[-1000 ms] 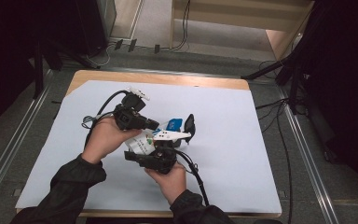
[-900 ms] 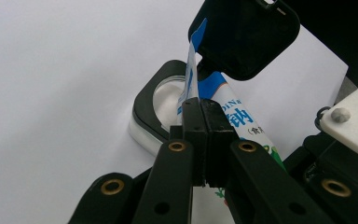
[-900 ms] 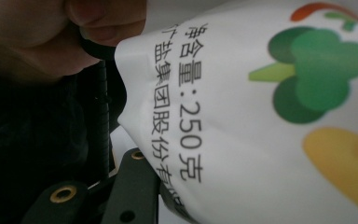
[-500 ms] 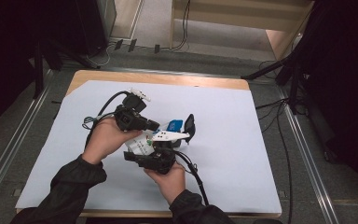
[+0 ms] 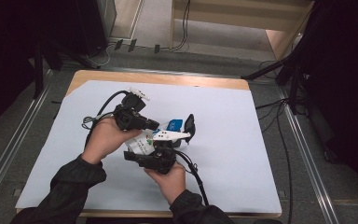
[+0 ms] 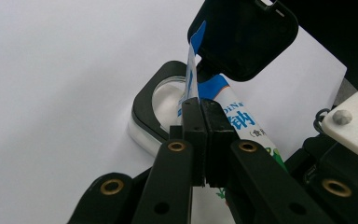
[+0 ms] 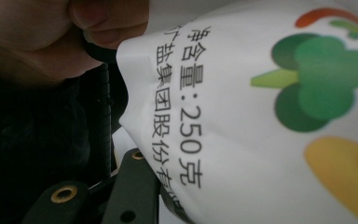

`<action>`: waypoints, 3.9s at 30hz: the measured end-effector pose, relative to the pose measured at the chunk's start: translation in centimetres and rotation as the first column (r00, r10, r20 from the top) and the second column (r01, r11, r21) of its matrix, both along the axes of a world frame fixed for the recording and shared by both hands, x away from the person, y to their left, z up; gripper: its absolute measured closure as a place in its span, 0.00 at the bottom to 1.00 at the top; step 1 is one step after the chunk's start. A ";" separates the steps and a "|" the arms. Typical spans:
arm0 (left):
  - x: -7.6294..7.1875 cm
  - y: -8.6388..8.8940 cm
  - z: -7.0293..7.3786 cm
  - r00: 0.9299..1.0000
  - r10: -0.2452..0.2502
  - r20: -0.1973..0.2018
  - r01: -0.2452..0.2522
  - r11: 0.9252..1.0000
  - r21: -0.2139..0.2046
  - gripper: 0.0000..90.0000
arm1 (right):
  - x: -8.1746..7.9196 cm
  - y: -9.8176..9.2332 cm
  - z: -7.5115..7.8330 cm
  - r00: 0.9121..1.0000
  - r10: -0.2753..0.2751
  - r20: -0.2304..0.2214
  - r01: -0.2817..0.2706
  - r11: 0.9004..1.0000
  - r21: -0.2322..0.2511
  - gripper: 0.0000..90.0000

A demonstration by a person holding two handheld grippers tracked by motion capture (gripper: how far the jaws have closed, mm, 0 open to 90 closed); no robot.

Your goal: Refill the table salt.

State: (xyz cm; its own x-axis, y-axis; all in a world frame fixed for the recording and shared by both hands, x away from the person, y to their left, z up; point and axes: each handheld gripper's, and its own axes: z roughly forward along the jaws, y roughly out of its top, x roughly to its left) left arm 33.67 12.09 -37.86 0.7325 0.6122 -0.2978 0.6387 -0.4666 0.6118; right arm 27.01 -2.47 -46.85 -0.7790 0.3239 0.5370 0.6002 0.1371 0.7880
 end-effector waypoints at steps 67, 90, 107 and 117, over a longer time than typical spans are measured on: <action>-0.3 1.7 -2.0 0.999 -0.032 -0.036 0.031 0.999 -0.035 0.96 | -0.6 0.7 -2.3 0.993 0.015 0.118 -0.002 0.994 -0.111 0.80; 0.5 0.1 -0.3 1.000 -0.010 -0.028 0.010 1.000 -0.022 1.00 | 0.3 -0.2 0.0 0.999 0.002 -0.038 0.001 0.998 0.056 0.76; 0.4 -0.1 0.0 1.000 -0.020 -0.010 0.020 1.000 -0.011 1.00 | 0.3 -0.1 0.2 1.000 -0.003 -0.016 0.004 0.999 0.044 0.78; 0.2 0.0 -0.2 1.000 -0.029 -0.005 0.029 1.000 -0.009 1.00 | 0.3 -0.1 -0.1 1.000 0.003 0.019 -0.003 1.000 0.027 0.76</action>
